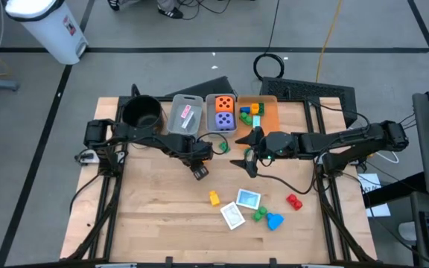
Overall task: Pick & Place Toys
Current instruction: Put the top yellow game piece into the orange bin
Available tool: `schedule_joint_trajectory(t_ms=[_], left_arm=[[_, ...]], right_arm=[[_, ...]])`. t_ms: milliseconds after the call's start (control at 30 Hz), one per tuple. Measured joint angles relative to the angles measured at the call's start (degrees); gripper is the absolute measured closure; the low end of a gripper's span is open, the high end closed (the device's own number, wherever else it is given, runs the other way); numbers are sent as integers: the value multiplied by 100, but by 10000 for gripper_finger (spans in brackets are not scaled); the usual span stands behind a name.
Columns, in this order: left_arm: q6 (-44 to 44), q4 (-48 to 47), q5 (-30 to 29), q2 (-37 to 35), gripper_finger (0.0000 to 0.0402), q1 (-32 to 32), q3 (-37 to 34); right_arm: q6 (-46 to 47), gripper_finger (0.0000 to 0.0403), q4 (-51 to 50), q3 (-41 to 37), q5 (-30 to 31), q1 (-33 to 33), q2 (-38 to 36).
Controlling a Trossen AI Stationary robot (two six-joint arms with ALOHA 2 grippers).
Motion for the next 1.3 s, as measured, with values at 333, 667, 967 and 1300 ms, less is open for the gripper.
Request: schedule_joint_trajectory(t_ms=[333, 667, 967, 1300], left_arm=[[56, -88, 159, -153, 328, 2, -7], [120, -192, 217, -149, 297, 18, -7], [133, -190, 223, -149, 290, 13, -7], [150, -190, 271, -149, 282, 22, -4]], right_arm=[[1, 7, 4, 0, -2, 0, 0], [16, 7, 28, 0, -2, 2, 0], [217, 7, 28, 0, -5, 2, 0], [237, 7, 46, 0, -7, 2, 0]])
